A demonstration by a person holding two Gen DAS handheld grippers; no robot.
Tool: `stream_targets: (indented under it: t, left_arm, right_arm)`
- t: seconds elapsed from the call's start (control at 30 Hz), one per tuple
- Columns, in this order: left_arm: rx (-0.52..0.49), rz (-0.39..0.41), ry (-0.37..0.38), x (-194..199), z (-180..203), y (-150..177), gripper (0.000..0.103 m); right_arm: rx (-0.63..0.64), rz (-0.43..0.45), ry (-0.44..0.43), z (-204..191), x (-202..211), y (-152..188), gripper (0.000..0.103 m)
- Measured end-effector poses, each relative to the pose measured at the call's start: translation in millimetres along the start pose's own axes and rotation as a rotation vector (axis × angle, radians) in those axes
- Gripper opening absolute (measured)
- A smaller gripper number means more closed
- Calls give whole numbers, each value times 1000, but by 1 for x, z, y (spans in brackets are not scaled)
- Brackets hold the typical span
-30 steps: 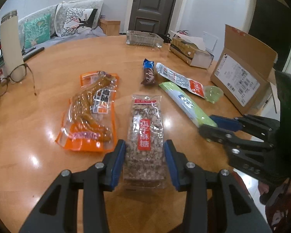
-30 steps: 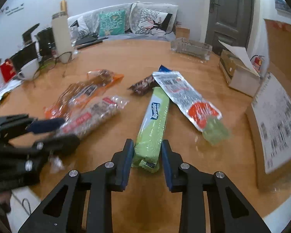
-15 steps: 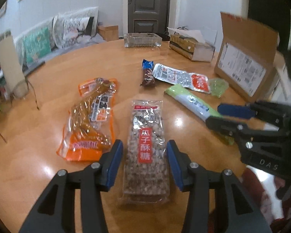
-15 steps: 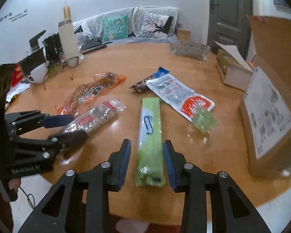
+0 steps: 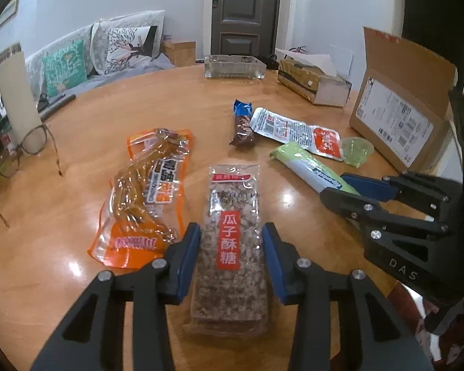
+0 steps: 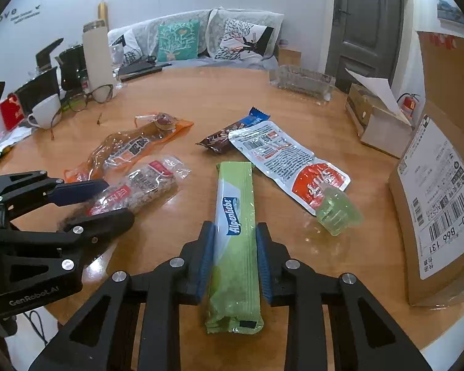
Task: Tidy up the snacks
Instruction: 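Grasp the clear seed-brittle pack with the left gripper while the right grasps the green bar, then carry both packs to the cardboard box and release them inside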
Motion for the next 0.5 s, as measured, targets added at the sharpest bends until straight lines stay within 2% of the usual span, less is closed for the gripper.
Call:
stream_targets:
  t: [0.3,0.5]
  left_arm:
    - [19,67,3,31,-8,-12,38]
    - [-9,150,-9,73,-6,-41,38]
  right_arm:
    - [-15,40,-50,2,23,-7,22]
    - [4,93,-101,-1,53,-26,22]
Point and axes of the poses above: each gripper's, at about its wrist camera, not at the fingertips, and x roughly against the way its jaws point, z to its right, y to its underside, the point moved 1 cm from there along -x, roughly the way its jaws point
